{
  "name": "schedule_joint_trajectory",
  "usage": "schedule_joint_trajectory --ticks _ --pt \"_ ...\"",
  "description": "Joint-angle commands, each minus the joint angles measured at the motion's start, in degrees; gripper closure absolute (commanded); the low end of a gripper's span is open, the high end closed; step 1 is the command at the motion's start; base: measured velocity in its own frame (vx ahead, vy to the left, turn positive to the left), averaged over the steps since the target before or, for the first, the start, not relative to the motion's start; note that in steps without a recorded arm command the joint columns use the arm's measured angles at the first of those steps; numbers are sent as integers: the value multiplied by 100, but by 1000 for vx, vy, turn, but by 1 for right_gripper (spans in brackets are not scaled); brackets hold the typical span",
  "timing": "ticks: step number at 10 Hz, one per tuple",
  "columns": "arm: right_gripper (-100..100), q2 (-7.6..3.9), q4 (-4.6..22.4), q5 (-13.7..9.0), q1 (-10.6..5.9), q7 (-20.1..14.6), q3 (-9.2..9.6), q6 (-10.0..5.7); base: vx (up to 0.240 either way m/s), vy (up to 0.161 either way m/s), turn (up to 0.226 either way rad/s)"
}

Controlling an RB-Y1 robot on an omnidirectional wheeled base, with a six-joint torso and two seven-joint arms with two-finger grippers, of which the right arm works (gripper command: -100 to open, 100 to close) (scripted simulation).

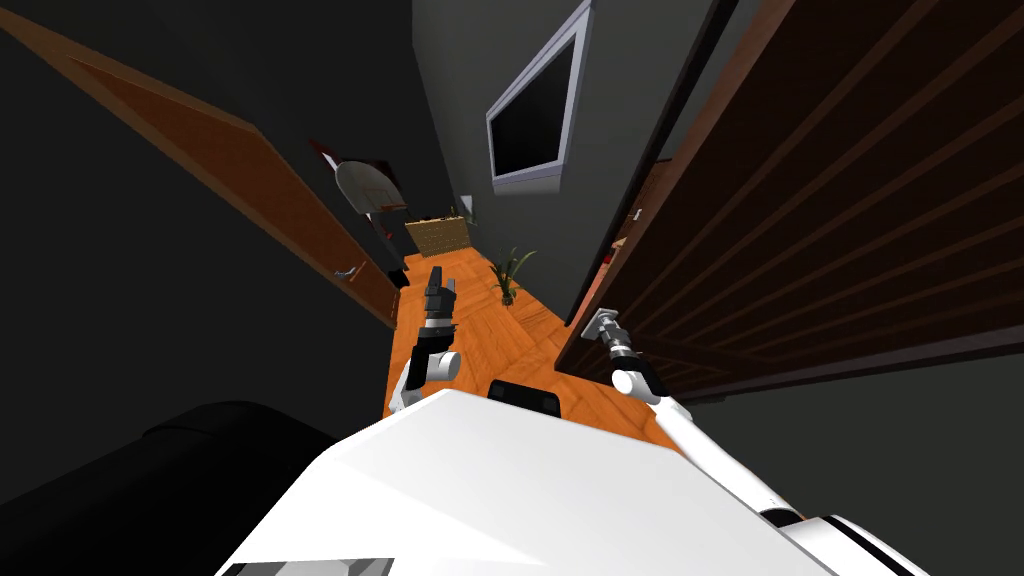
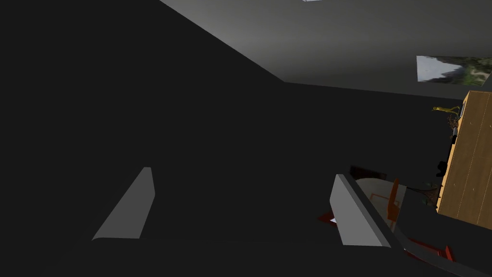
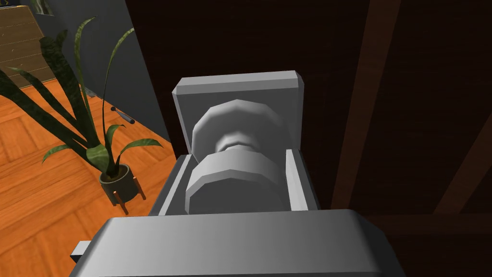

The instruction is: Pull the door open

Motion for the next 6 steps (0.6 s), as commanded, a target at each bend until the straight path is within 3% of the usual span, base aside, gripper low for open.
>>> schedule_joint_trajectory --ticks 1,6 --pt "100 -85 -60 30 30 -99 106 -47 -181 -60 83" --pt "100 -418 -256 130 122 -449 462 -231 -203 -82 105"
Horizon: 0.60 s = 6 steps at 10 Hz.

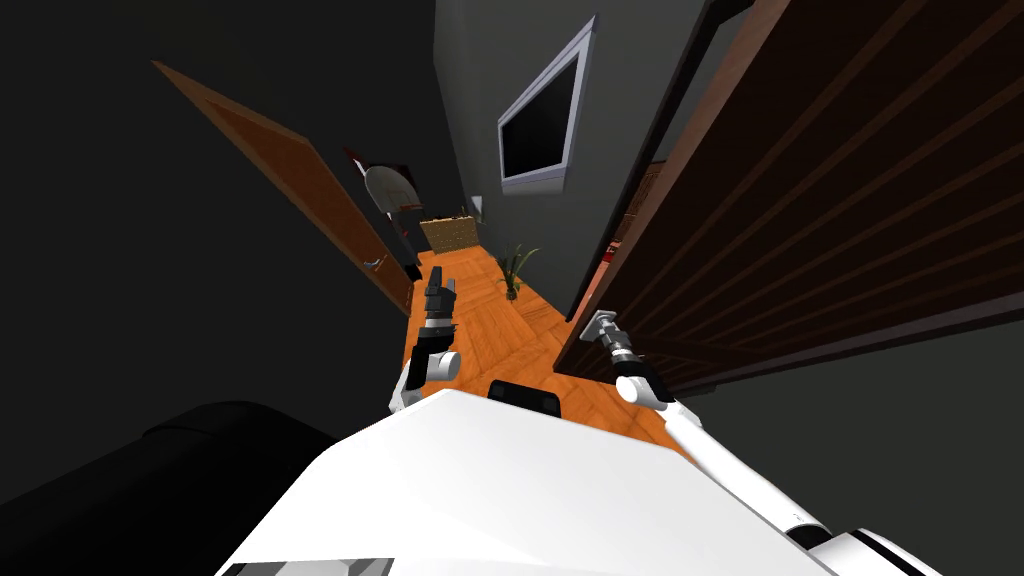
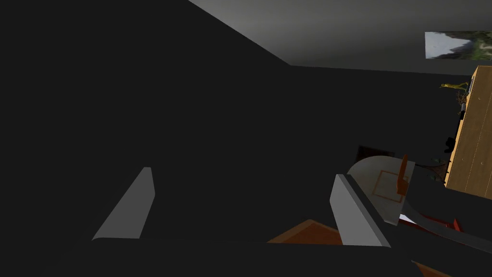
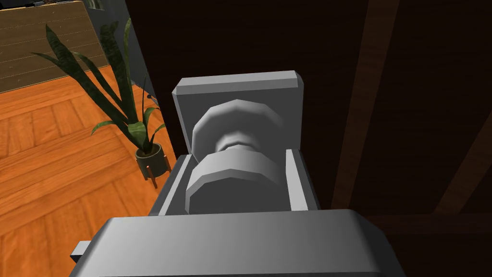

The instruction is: Pull the door open

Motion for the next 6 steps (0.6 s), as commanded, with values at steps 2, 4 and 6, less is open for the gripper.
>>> schedule_joint_trajectory --ticks 2,4,6 --pt "100 -153 -99 48 31 -178 165 -94 -188 -97 92" --pt "100 -188 -98 55 51 -211 223 -113 -93 -40 67" --pt "100 -270 -129 74 66 -290 305 -176 -145 -82 106"
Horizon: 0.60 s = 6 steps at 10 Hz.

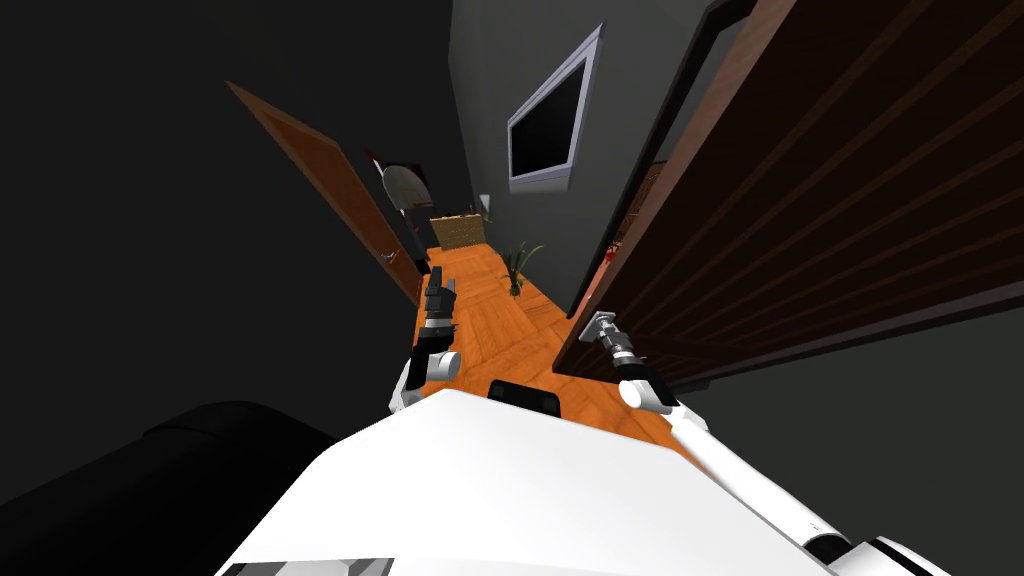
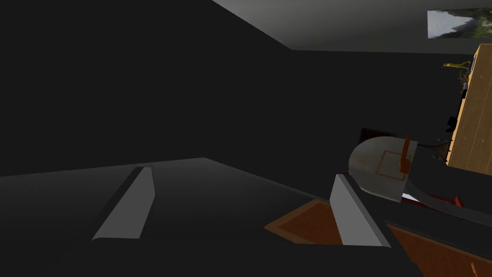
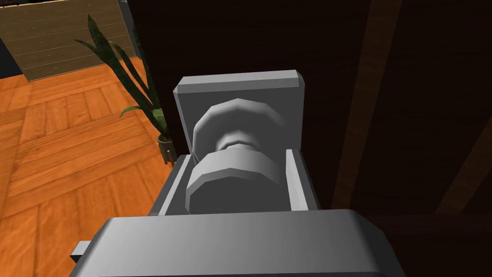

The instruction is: Pull the door open

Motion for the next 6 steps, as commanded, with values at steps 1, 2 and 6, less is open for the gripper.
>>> schedule_joint_trajectory --ticks 1,2,6 --pt "100 -96 -38 31 26 -103 110 -88 -185 -89 127" --pt "100 -130 -51 39 32 -135 144 -114 -181 -87 89" --pt "100 -364 -139 93 75 -359 376 -294 -171 -83 109"
